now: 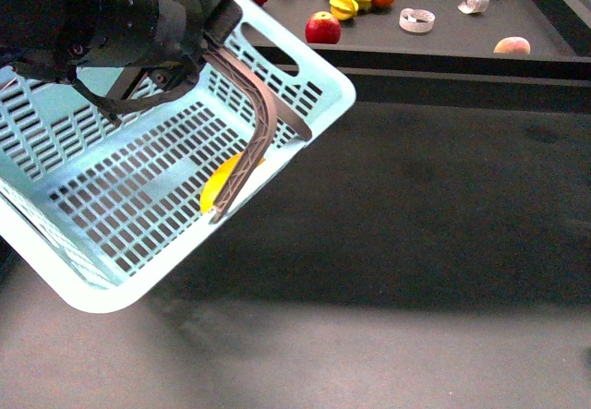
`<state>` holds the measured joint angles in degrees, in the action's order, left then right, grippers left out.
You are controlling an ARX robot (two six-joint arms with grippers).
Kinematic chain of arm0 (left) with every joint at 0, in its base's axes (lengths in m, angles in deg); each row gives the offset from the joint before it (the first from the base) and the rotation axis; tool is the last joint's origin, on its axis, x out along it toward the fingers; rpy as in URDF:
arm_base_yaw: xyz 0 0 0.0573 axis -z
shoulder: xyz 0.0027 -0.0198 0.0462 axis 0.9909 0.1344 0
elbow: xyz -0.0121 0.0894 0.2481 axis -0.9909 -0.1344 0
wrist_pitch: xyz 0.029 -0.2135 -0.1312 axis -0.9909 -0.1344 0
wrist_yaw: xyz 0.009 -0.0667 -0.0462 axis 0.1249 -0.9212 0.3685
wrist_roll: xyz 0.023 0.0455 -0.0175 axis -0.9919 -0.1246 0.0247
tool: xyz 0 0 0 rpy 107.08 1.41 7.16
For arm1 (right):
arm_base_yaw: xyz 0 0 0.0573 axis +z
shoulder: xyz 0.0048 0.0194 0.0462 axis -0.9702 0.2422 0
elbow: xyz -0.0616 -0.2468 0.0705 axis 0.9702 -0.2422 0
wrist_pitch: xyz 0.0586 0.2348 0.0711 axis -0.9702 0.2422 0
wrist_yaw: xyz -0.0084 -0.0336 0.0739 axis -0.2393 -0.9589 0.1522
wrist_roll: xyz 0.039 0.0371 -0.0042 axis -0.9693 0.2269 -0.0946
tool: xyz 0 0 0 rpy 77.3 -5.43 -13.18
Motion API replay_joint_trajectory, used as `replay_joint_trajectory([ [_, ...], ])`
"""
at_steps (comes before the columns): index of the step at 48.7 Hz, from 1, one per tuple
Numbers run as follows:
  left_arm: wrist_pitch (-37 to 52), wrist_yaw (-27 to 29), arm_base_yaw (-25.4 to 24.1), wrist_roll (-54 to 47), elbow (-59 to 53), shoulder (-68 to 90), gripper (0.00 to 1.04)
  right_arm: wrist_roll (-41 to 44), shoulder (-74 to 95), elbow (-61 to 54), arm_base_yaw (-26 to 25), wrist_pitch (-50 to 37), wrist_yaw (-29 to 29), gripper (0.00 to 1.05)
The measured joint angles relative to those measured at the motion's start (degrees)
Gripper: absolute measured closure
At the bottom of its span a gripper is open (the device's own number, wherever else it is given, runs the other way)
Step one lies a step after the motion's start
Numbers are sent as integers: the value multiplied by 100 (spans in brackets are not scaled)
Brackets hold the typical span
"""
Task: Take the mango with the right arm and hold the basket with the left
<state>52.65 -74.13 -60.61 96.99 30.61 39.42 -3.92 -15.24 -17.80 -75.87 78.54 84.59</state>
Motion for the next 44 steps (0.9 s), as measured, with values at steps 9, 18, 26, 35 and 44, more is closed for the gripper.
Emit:
replay_joint_trajectory([
  [9, -350, 358, -302, 1163, 481, 396, 96, 0, 0, 0, 0, 0, 0, 8],
  [18, -560, 422, -540, 1910, 798, 752, 96, 0, 0, 0, 0, 0, 0, 8],
  [26, -584, 466, -688, 2662, 1104, 1215, 96, 0, 0, 0, 0, 0, 0, 8],
  [35, -662, 507, -743, 2944, 1353, 1443, 85, 0, 0, 0, 0, 0, 0, 8],
  [44, -839, 968, -702, 2389, 1139, 1150, 44, 0, 0, 0, 0, 0, 0, 8],
])
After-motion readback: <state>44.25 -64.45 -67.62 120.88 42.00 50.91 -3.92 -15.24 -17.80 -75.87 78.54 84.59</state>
